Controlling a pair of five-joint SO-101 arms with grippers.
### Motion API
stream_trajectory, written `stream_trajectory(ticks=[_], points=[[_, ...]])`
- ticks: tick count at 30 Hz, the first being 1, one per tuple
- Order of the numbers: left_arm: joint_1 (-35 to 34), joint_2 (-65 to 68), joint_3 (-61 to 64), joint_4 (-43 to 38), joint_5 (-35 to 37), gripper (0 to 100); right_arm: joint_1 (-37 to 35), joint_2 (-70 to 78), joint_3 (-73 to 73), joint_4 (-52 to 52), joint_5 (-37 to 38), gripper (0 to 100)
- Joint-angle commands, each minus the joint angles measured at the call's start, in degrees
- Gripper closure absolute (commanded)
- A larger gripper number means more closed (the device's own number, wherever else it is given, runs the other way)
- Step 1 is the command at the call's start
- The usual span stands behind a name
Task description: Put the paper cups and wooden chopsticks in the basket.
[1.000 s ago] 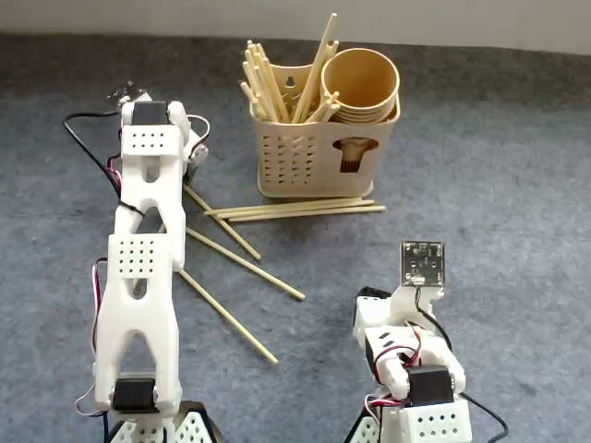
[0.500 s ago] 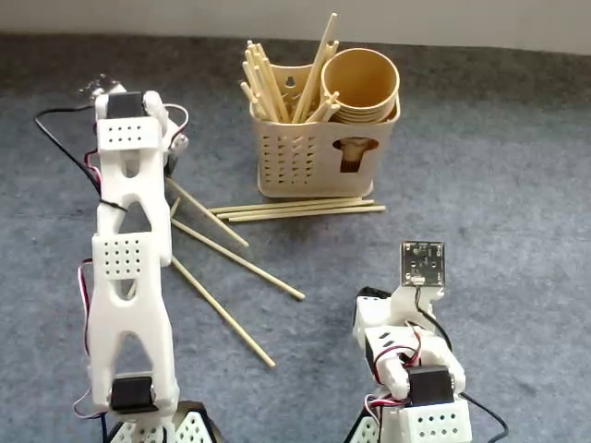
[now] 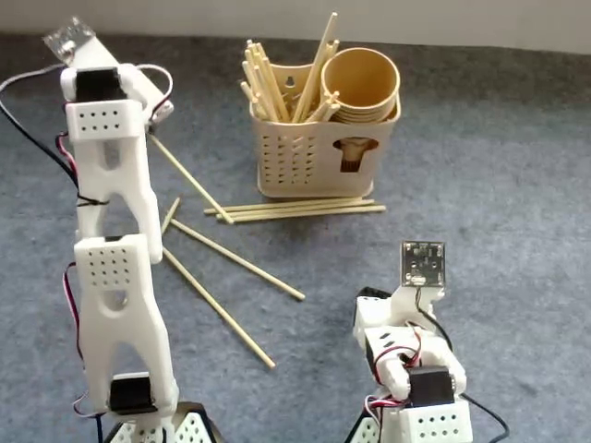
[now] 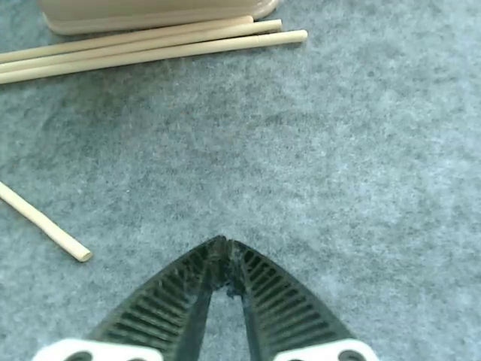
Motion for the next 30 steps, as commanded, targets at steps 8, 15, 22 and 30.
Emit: stream_trajectory(ticks=[8, 15, 22, 30], points=[[0.3, -24.8, -0.7, -0.3, -4.4, 100, 0.7, -0.7, 8.5, 0.2, -0.3, 99.4], [2.5, -35.3, -0.8, -5.0, -4.4, 100, 0.7, -0.7, 8.5, 0.2, -0.3, 99.4], [6.8, -37.8, -0.7, -18.1, -4.2, 100, 0.7, -0.7, 8.5, 0.2, -0.2, 99.4], [13.4, -37.5, -0.4, -28.7, -4.5, 100, 0.7, -0.7, 8.5, 0.2, -0.2, 99.4]])
